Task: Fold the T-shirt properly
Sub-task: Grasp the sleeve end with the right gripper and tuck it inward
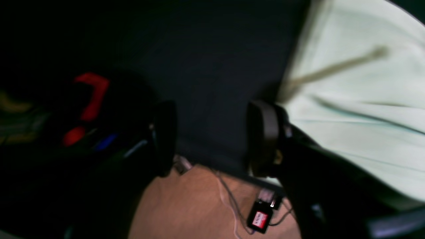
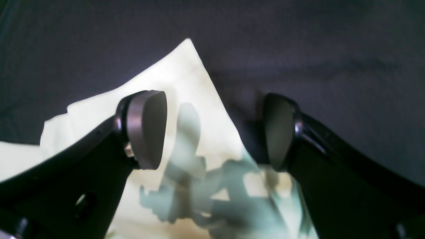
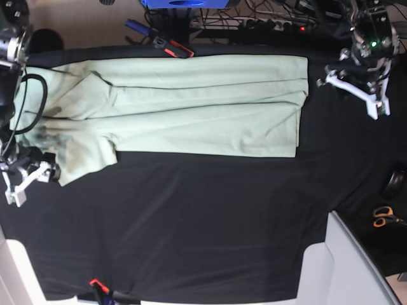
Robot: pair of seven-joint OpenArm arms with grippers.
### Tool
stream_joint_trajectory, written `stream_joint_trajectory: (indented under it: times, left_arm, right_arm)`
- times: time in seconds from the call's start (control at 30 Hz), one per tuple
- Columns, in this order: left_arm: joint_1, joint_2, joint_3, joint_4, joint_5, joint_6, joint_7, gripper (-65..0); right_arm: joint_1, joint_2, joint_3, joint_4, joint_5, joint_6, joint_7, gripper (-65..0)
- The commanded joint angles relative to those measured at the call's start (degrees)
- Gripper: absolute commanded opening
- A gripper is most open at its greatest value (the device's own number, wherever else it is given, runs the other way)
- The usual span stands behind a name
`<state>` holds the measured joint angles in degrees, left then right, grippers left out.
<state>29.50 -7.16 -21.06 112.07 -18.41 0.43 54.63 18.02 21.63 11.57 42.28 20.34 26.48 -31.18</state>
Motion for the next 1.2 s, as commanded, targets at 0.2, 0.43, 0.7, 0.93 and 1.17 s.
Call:
stream_joint_trajectory:
  times: [0.2,0.43,0.7,0.93,1.17]
  left_arm:
    - [2.64,-0.36,-6.68,1.03,-0.27,-7.77,-0.79,-55.8]
    - [2.2,3.42,-11.95,0.94,-0.27,-14.01,-0.79,-58.8]
    - [2.2,3.42,-12.04,0.85,-0.18,-14.01,-0.79,-58.8]
    - [2.2,3.42,-12.22,0.85,-0.18,-14.01,-0.79,-58.8]
    - [2.2,3.42,-11.86,0.85,0.0,-14.01,-0.79,-58.8]
  right_arm:
    - [7.52,1.98,-6.61,-12.61,0.37,0.2,8.45,-21.5]
    - [7.96,-0.13,-7.92,-14.11,0.45,0.2,8.81,-22.2]
    - [7.96,-1.36,-7.92,-14.11,0.45,0.2,8.89,-62.2]
    - [7.69,-1.19,-7.75,-13.58,0.72,0.2,8.54,-64.9]
    - [1.28,-0.84,-7.75,-3.21,0.72,0.38,5.46,-64.9]
